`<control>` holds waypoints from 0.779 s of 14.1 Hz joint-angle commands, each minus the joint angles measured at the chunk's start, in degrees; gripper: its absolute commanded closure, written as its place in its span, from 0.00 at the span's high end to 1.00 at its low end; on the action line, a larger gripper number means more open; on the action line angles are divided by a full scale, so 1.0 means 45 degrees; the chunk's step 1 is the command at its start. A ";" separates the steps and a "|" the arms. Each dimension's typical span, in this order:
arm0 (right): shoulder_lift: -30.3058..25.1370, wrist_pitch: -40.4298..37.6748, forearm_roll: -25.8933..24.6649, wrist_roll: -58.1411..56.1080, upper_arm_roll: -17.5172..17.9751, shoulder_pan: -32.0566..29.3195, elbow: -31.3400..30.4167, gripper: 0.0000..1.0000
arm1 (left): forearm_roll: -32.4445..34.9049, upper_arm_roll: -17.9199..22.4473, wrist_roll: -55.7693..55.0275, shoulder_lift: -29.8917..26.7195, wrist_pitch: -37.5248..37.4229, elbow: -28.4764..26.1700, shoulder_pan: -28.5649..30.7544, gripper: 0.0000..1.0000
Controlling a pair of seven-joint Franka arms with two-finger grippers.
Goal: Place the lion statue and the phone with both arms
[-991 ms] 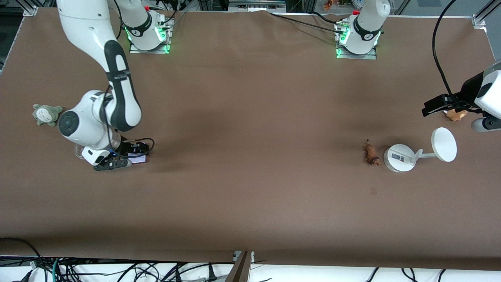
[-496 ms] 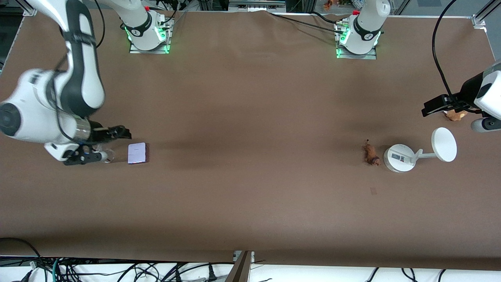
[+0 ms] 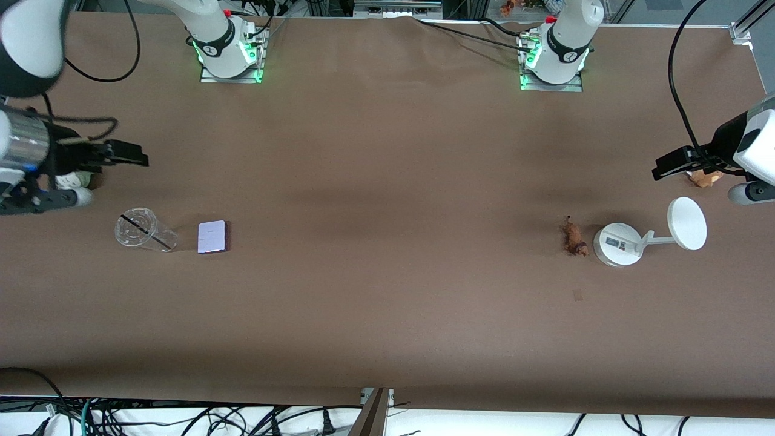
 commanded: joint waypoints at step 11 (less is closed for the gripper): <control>0.0379 -0.0590 -0.0135 -0.0007 -0.0151 0.0117 0.0754 0.99 | -0.0279 0.0016 0.0084 0.0190 -0.0316 0.0436 -0.0038 1.00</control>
